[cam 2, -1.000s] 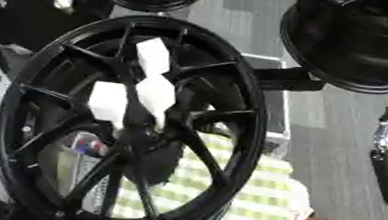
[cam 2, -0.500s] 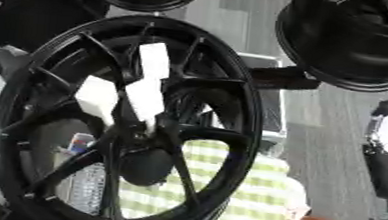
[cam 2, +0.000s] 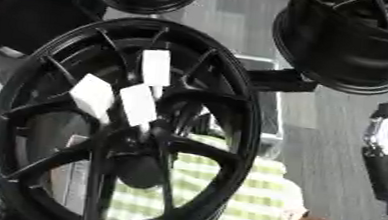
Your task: Pull the pin out of the wheel hub.
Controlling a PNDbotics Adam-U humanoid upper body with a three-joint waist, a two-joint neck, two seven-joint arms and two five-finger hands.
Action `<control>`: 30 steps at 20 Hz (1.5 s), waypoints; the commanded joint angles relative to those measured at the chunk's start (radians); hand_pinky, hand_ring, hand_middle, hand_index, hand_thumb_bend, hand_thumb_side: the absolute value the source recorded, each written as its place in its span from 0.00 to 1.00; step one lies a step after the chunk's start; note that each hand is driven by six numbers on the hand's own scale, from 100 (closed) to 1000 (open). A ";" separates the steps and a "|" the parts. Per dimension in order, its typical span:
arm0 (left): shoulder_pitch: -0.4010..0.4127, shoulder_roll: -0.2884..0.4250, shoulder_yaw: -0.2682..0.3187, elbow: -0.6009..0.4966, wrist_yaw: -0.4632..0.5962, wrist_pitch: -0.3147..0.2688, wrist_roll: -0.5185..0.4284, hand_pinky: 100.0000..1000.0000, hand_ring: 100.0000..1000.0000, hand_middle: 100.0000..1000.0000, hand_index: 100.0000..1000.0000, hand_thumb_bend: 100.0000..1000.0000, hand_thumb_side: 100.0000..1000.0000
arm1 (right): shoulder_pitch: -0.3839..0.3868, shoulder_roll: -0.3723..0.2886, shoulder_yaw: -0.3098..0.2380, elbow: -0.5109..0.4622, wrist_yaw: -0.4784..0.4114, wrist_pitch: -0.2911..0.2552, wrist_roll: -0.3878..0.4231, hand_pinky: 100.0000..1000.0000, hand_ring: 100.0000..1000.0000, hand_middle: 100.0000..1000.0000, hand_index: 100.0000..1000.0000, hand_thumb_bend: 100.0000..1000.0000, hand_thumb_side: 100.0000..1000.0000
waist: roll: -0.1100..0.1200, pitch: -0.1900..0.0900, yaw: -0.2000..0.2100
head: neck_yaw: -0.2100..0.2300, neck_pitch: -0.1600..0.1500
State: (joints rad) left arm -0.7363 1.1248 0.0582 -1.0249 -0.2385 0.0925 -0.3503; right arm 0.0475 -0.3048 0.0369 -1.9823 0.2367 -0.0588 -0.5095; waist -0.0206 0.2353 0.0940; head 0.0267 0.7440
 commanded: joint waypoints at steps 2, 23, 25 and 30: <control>-0.001 0.037 0.000 0.007 -0.041 -0.024 -0.062 0.88 0.84 0.82 0.88 0.00 0.55 | -0.007 -0.017 -0.007 -0.018 0.002 -0.001 -0.001 0.90 0.79 0.57 0.75 0.00 0.61 | 0.005 -0.013 -0.001 | -0.001 -0.013; -0.006 0.016 0.006 0.012 -0.109 -0.071 -0.053 0.89 0.85 0.82 0.85 0.00 0.10 | -0.008 -0.019 -0.010 -0.018 -0.002 -0.002 0.000 0.90 0.79 0.57 0.75 0.00 0.61 | 0.003 -0.017 -0.001 | -0.008 -0.013; -0.005 0.015 0.006 0.010 -0.101 -0.071 -0.047 0.89 0.85 0.82 0.83 0.00 0.12 | -0.008 -0.020 -0.010 -0.018 -0.002 -0.002 0.001 0.90 0.79 0.57 0.75 0.00 0.61 | 0.003 -0.016 0.000 | -0.009 -0.012; -0.008 0.009 0.017 0.003 -0.040 -0.053 -0.015 0.79 0.76 0.73 0.78 0.00 0.74 | -0.008 -0.021 -0.011 -0.018 -0.002 -0.004 0.000 0.90 0.79 0.57 0.75 0.00 0.61 | 0.002 -0.017 0.001 | -0.012 -0.013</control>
State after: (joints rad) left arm -0.7299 1.1045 0.0574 -1.0068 -0.2964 0.0345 -0.3784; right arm 0.0444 -0.3048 0.0366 -1.9823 0.2365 -0.0597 -0.5088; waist -0.0221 0.2348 0.0940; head 0.0179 0.7379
